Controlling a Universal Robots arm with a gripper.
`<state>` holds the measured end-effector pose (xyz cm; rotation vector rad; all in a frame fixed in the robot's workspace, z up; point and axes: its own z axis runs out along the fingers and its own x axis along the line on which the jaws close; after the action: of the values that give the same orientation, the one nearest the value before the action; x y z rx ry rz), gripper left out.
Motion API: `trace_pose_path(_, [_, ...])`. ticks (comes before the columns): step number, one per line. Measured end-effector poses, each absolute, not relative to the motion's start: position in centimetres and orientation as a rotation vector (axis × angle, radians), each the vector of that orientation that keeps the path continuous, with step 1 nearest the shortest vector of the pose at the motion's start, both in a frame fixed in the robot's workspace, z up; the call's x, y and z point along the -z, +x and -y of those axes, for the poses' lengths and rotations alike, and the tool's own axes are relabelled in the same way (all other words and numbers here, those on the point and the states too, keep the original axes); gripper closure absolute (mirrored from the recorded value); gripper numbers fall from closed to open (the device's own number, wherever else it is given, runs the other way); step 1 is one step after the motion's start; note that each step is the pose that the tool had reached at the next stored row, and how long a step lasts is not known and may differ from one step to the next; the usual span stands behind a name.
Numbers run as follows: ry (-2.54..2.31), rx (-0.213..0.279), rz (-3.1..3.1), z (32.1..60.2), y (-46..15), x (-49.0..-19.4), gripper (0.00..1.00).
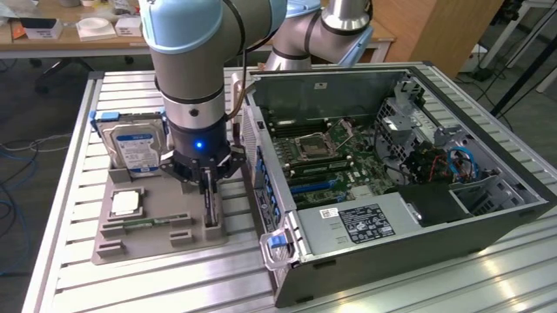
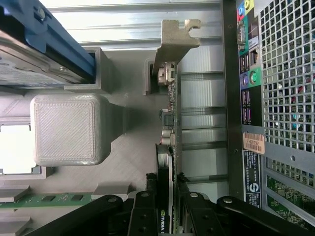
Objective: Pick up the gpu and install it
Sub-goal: 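Pick up the gpu and move the gpu toward the slot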
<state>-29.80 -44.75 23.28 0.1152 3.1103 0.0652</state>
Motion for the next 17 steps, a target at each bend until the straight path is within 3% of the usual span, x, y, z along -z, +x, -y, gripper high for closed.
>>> trace_pose_path(17, [0.115,-0.065,-3.110,44.75,-29.80,-23.28,0.74])
